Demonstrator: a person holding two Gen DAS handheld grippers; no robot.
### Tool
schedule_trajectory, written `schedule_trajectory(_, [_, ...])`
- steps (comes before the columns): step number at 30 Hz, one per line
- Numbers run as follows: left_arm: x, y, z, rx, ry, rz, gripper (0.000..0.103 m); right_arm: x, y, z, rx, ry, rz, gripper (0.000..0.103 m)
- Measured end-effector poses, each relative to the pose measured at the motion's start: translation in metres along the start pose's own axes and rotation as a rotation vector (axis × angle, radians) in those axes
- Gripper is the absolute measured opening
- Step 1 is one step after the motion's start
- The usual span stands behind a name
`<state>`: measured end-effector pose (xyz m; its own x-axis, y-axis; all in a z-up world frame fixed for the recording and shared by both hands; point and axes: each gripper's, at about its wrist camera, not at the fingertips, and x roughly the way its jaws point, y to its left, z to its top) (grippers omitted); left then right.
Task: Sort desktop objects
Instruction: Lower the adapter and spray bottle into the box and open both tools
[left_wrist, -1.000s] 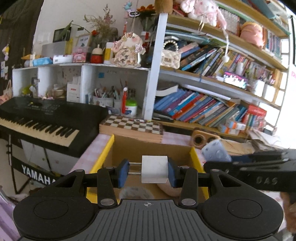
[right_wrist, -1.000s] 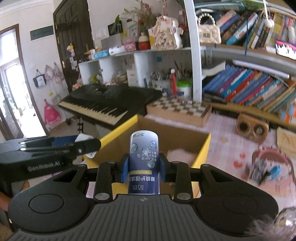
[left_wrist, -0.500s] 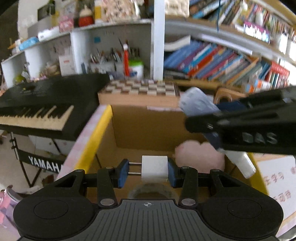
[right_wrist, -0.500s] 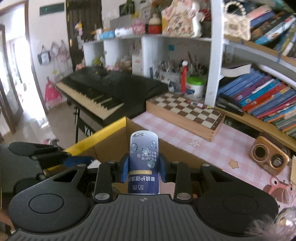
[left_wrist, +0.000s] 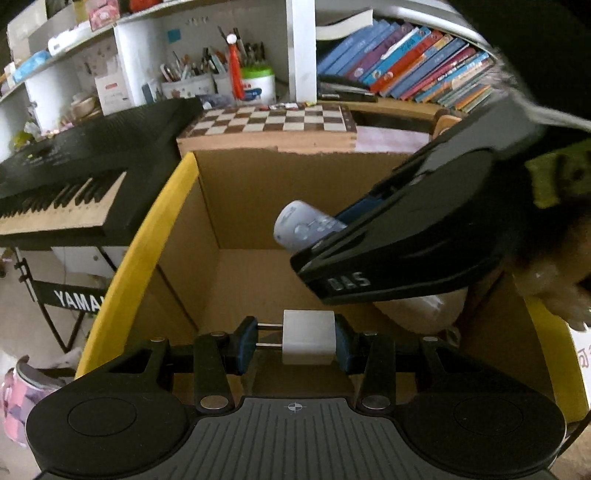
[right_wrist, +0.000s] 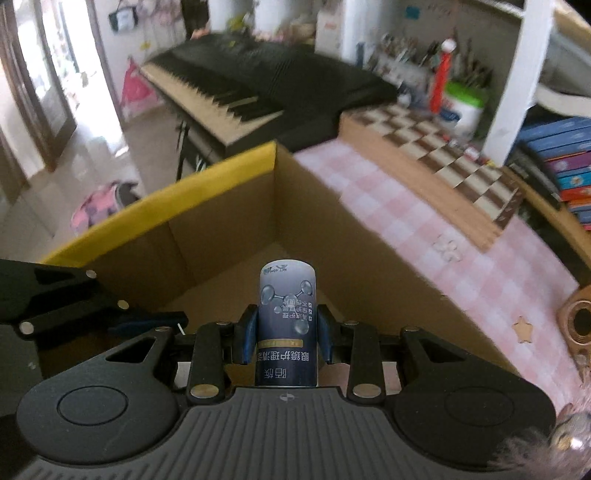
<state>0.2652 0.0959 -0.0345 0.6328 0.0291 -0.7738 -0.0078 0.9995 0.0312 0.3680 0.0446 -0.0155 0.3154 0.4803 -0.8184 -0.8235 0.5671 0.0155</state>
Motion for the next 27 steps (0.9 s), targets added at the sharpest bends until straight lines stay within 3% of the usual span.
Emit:
schedule_trajectory(11, [0.004,-0.001,-0.003,-0.008,0.017,-0.013,0.042,0.024,-0.001,0.006,-0.02,0.078,-0.009,0.03])
schedule_trajectory(15, [-0.001,-0.001,-0.003,-0.015,-0.013,-0.016,0.045,0.024,-0.002,0.007,-0.019,0.077,-0.012,0.031])
schedule_trajectory(20, [-0.015,0.0,0.0,-0.022,-0.084,0.003,0.054,0.011,-0.002,0.008,-0.021,0.011,-0.037,0.032])
schedule_trajectory(27, [-0.048,-0.004,0.003,-0.029,-0.183,-0.005,0.058,-0.033,-0.007,0.005,0.046,-0.123,-0.074,0.032])
